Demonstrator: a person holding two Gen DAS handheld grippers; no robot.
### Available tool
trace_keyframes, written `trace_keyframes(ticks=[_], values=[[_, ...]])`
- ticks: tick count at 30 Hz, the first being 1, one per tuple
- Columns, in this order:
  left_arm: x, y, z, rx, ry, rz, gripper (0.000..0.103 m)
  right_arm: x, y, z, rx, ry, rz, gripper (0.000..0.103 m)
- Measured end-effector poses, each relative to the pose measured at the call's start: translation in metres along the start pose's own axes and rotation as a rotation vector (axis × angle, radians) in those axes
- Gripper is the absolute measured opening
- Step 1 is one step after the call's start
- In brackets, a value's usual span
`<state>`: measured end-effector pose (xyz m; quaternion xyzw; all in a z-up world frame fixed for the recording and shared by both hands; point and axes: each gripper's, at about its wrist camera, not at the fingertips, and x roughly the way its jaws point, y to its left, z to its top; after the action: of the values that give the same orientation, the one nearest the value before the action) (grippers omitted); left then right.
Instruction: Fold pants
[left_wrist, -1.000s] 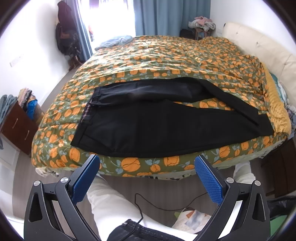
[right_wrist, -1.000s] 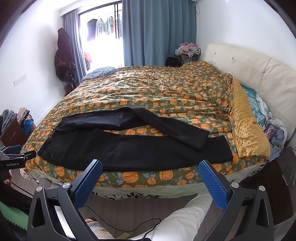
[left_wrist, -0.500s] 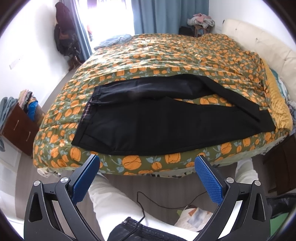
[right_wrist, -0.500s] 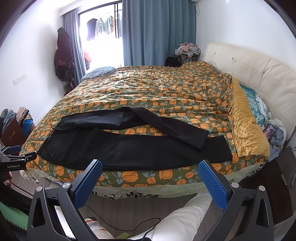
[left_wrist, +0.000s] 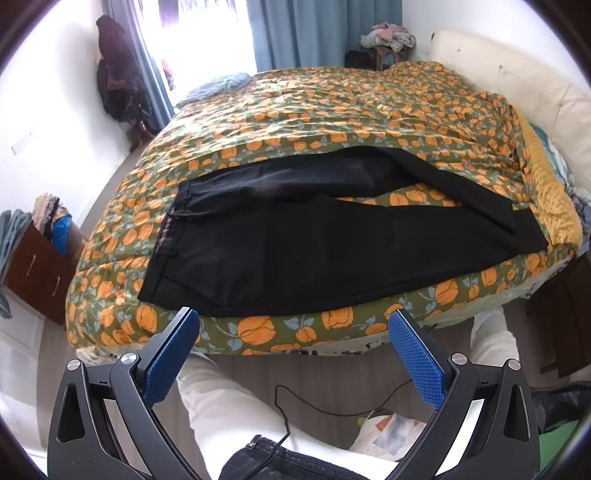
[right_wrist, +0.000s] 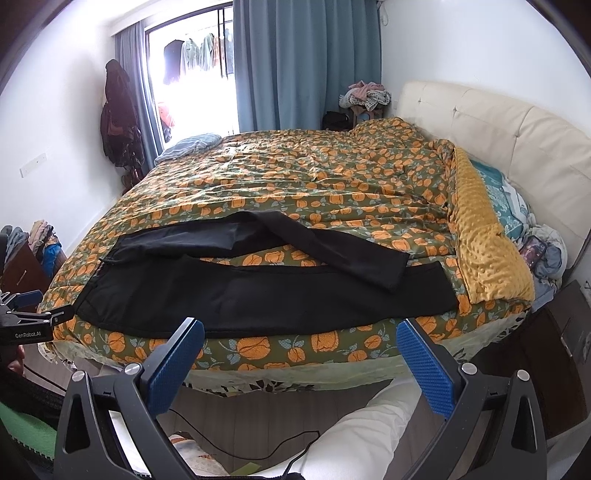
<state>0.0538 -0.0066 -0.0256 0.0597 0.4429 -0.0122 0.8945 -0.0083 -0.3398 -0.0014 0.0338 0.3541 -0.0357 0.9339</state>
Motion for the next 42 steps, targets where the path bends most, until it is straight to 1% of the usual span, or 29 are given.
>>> trace_keyframes(ticks=[5,9,14,18,22,26,36,42], values=[[-0.006,0.0,0.003,-0.003,-0.031,0.016,0.102,0.003,-0.003,0.0,0.006,0.003,-0.003,0.103],[-0.01,0.004,0.009,-0.019,-0.053,0.01,0.102,0.004,-0.002,0.002,0.003,-0.006,0.003,0.103],[-0.013,0.006,0.011,-0.03,-0.072,0.004,0.102,0.009,0.005,0.008,-0.015,-0.015,0.04,0.103],[-0.013,0.007,0.011,-0.04,-0.073,0.0,0.102,0.011,0.014,0.01,-0.038,-0.018,0.05,0.103],[-0.012,0.008,0.01,-0.046,-0.074,-0.009,0.102,0.01,0.016,0.011,-0.039,-0.019,0.04,0.103],[-0.009,0.007,0.009,-0.043,-0.067,-0.018,0.102,0.012,0.015,0.01,-0.031,-0.008,0.029,0.103],[-0.001,0.004,0.008,-0.037,-0.052,-0.024,0.102,0.022,0.024,0.008,-0.044,0.02,0.038,0.103],[0.002,0.003,0.009,-0.032,-0.067,-0.037,0.102,0.03,0.031,0.009,-0.055,0.023,0.051,0.103]])
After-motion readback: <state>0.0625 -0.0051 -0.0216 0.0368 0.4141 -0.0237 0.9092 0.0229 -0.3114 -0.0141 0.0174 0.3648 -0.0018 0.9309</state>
